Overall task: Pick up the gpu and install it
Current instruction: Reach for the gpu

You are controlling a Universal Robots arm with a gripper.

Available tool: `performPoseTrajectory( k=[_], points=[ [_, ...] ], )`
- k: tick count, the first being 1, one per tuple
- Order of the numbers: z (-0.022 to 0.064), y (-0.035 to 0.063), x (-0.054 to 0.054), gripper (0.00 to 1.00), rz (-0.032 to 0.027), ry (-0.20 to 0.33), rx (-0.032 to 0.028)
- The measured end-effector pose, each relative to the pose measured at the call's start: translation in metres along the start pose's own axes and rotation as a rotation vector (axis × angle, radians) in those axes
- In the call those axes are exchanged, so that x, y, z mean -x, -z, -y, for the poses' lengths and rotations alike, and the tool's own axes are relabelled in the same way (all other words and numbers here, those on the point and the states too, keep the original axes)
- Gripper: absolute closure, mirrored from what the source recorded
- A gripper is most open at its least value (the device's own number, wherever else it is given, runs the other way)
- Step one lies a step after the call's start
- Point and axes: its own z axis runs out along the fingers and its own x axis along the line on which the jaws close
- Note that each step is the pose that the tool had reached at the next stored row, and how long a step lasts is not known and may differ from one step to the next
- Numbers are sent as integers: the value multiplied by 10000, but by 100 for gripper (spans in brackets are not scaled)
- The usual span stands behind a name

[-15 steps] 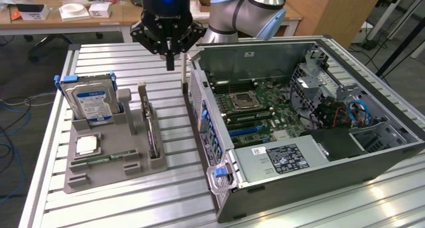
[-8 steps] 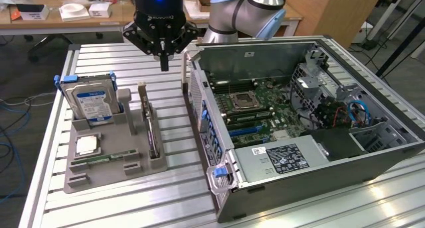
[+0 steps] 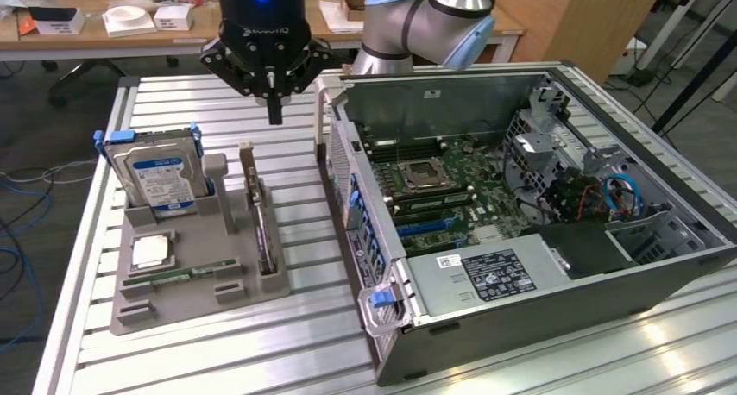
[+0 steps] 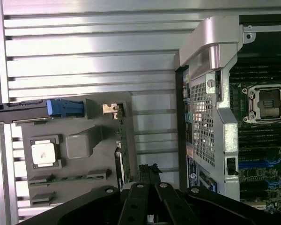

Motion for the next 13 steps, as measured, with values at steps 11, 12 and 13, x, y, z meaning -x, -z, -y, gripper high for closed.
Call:
performPoseTrajectory(
  k=[11, 12, 13],
  points=[
    [12, -1, -166, 89, 0, -1, 0],
    [13, -1, -180, 89, 0, -1, 0],
    [14, -1, -193, 89, 0, -1, 0]
  ],
)
